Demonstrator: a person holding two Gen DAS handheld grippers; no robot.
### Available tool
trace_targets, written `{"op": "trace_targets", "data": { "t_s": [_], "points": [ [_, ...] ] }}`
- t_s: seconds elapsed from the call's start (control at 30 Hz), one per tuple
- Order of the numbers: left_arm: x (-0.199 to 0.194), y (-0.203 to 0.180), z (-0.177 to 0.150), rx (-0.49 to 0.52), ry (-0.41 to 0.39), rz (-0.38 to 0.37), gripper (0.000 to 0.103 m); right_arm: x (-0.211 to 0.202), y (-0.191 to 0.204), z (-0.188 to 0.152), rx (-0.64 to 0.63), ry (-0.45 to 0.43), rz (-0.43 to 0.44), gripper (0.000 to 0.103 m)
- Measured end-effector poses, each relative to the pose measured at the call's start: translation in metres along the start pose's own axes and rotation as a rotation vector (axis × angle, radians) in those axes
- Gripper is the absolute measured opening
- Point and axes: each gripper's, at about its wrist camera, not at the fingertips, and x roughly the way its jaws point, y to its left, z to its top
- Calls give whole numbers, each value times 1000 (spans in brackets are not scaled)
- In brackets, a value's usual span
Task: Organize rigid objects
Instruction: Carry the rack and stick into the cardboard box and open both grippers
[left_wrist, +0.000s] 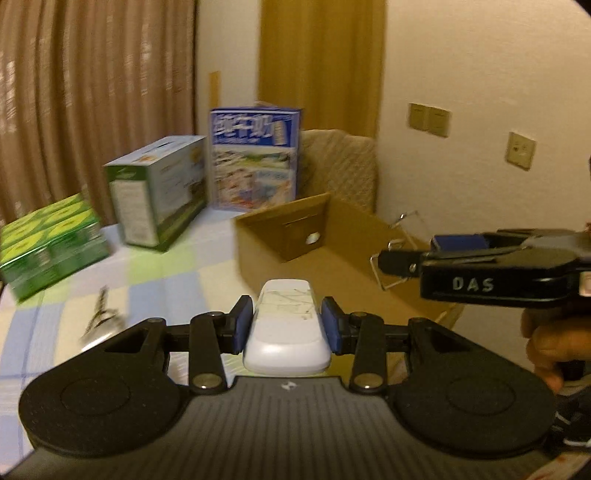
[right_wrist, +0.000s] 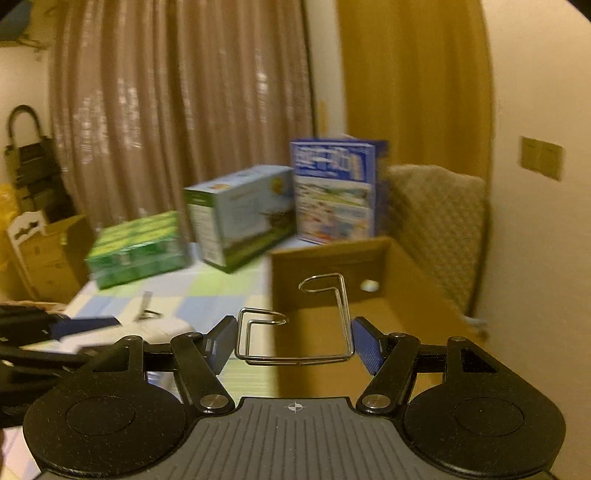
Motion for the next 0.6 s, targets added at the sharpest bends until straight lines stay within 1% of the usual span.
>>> {"op": "trace_targets", "data": {
  "t_s": [0.1,0.27,0.37,0.6],
  "points": [
    [17,-23,10,18,9,-36,35,1,-34,-3,34,28,-24,65],
    [50,-50,17,50,47,-63,35,7,-77,-11,97,72,-45,65],
    [67,-57,16,55,69,-70,35,14,-95,-17,125,89,-40,65],
    [95,-60,14,67,105,-84,35,34,-114,-23,154,111,-28,65]
  ]
}}
